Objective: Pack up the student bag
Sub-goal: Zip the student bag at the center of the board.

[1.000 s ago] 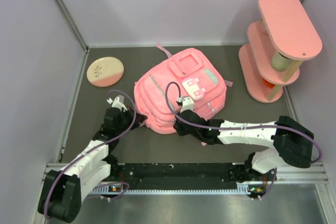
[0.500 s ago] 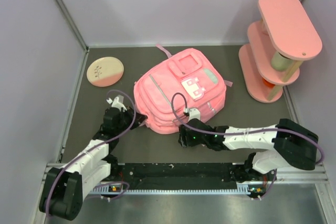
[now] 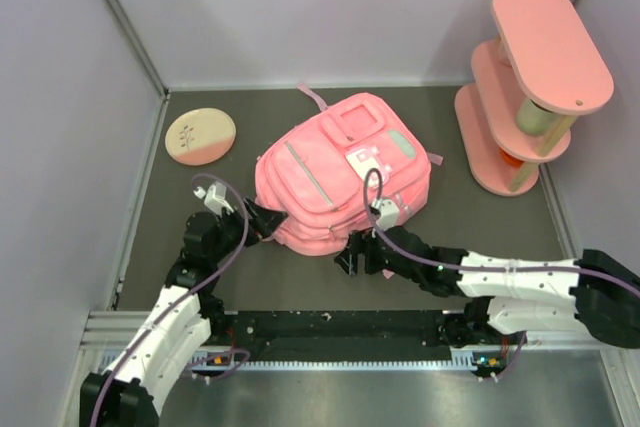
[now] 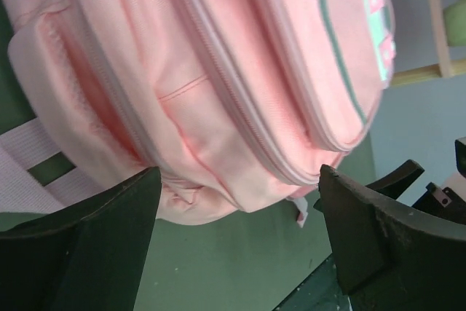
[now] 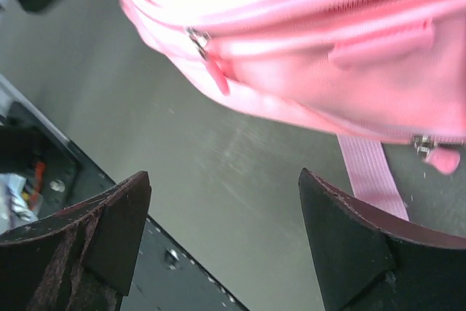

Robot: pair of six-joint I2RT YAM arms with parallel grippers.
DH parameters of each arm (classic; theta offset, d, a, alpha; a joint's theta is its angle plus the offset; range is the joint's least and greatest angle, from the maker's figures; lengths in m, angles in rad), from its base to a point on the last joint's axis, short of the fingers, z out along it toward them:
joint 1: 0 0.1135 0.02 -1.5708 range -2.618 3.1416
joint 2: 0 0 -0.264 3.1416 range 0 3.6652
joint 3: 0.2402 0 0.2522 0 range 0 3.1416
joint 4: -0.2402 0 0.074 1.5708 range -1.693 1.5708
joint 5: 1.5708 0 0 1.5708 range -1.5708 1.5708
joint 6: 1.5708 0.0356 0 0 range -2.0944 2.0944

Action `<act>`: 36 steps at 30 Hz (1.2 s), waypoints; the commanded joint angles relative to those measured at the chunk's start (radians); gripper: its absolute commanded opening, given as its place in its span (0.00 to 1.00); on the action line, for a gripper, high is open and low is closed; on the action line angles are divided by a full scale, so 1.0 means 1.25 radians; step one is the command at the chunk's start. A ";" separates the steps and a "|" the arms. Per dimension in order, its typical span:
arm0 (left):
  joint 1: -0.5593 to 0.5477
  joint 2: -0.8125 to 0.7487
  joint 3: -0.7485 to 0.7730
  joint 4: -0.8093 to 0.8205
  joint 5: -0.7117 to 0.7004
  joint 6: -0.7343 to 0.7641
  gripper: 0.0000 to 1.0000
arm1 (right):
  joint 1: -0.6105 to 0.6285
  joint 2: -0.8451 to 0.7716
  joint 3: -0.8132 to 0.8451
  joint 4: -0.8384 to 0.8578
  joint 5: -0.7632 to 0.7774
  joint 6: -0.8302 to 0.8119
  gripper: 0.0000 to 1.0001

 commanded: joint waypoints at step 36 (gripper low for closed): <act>-0.014 0.229 -0.046 0.311 0.110 -0.089 0.83 | -0.043 0.224 0.184 0.117 0.047 -0.016 0.34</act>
